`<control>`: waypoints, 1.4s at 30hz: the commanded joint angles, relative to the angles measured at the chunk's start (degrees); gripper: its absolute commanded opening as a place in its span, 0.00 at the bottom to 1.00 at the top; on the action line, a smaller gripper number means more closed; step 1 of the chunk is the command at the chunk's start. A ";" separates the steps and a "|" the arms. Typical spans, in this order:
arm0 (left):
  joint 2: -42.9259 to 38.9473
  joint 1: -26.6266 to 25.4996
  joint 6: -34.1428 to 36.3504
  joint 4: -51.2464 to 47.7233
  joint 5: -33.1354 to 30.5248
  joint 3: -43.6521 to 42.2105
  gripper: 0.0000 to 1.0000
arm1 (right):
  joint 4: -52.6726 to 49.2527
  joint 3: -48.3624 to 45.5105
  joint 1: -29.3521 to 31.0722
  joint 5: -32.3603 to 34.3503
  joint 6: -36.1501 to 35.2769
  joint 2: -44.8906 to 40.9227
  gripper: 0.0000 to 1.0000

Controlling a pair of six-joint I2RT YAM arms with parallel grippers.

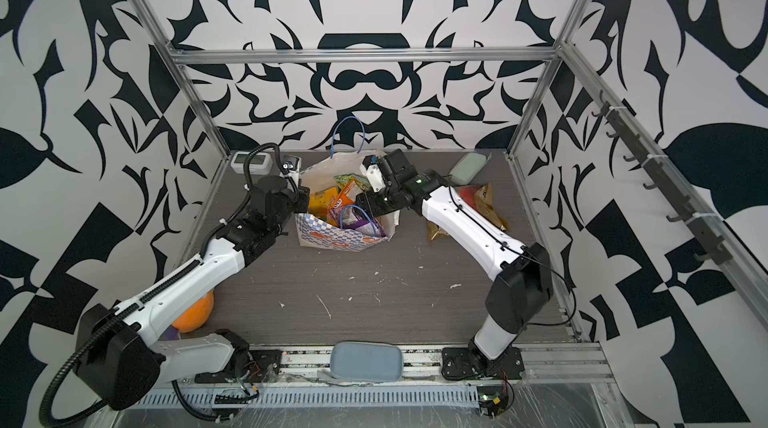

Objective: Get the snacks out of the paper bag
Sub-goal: 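Lower the right gripper into the bag and grasp the purple Fox's packet, then lift the purple packet up out of the bag with the right gripper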

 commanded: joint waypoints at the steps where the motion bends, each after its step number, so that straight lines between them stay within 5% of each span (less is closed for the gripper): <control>1: -1.37 0.13 0.04 7.53 -0.46 1.29 0.00 | 0.04 3.23 0.92 0.28 -0.73 1.59 0.75; 10: -1.71 0.13 -0.14 7.90 -0.24 0.79 0.00 | -0.61 5.44 3.17 1.61 -0.42 9.13 0.70; 16: -1.10 0.13 -0.64 8.10 0.09 1.10 0.00 | 3.53 5.49 3.55 -2.57 2.31 10.93 0.32; 19: -1.26 0.13 -0.83 7.75 0.35 1.25 0.00 | 4.58 6.10 3.59 -2.53 2.68 10.22 0.04; 42: -1.72 0.13 -1.48 7.57 -0.12 0.63 0.00 | 1.42 15.18 1.63 -7.66 1.66 4.95 0.00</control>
